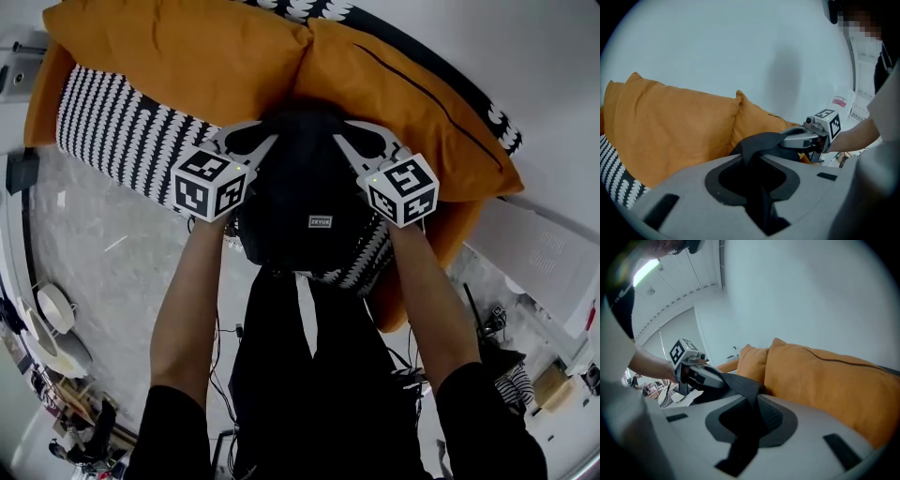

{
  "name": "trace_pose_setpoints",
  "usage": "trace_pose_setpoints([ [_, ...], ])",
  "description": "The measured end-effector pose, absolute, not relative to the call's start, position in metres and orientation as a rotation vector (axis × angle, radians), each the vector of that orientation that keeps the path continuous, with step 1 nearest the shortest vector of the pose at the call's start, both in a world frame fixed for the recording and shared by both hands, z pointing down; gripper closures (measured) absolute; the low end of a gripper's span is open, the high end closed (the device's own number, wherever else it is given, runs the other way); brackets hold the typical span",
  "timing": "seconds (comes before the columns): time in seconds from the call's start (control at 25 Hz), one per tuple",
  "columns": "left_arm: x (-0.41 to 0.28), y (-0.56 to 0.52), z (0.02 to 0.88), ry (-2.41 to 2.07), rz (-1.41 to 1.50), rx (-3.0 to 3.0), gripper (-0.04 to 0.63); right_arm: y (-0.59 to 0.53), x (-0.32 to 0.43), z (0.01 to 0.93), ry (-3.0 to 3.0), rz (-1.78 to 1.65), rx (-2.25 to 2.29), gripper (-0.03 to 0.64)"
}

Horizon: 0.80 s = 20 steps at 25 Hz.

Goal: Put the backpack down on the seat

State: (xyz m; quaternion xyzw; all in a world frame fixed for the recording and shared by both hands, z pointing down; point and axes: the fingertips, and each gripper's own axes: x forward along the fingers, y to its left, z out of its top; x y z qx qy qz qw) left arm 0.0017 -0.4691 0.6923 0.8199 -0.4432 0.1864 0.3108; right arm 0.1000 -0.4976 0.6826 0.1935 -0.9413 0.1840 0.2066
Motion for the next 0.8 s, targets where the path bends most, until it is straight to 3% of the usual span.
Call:
trace_pose_setpoints([
  [0.36, -0.001, -0.474, 0.699, -1.187, 0.488, 2.157, 0.514, -0.500, 0.098, 0.687, -2.642, 0.525, 0.523, 0.569],
  [0.68, -0.003, -0.468, 0.700, -1.200, 0.477, 2.168, 0.425, -0.490, 0.095, 0.679, -2.684, 0.561, 0.482, 0.453],
  [0.8, -0.006, -0.465, 0.694, -1.228, 0.455, 2.189, 0.402, -0.487, 0.102, 0.677, -2.678, 0.548, 0.485, 0.438],
])
